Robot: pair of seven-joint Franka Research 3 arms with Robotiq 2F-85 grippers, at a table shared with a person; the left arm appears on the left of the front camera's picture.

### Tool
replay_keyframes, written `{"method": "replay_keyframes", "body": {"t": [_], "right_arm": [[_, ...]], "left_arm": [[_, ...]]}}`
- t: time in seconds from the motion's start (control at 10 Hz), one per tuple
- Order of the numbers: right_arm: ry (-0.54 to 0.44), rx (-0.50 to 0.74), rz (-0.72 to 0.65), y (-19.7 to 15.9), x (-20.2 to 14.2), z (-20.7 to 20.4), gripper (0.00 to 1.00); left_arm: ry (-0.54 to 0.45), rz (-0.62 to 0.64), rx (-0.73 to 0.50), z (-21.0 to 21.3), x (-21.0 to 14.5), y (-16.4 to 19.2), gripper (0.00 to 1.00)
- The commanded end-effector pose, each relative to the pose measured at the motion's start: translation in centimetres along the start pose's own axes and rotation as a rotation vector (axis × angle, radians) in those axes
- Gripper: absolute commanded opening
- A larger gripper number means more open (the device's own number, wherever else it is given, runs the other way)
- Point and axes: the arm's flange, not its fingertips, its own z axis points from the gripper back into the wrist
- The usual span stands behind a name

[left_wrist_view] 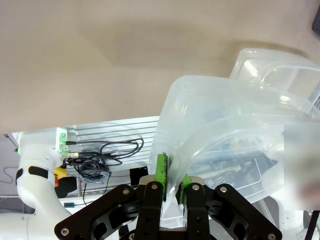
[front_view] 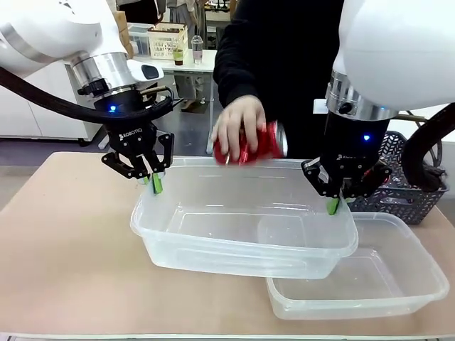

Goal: Sort the waste into each basket.
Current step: Offer the picked Organizing box to the human.

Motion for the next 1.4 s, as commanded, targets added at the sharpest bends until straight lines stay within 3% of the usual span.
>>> {"method": "replay_keyframes", "body": {"t": [0.0,1.3], "right_arm": [[0.012,0.002,0.023,0.49,-0.01,0.25,0.06],[0.012,0.002,0.023,0.49,-0.01,0.25,0.06]], "left_arm": [[-0.007,-0.003,-0.020,0.36,-0.31,-0.17,0.08],[-0.007,-0.003,-0.020,0.36,-0.31,-0.17,0.08]]}}
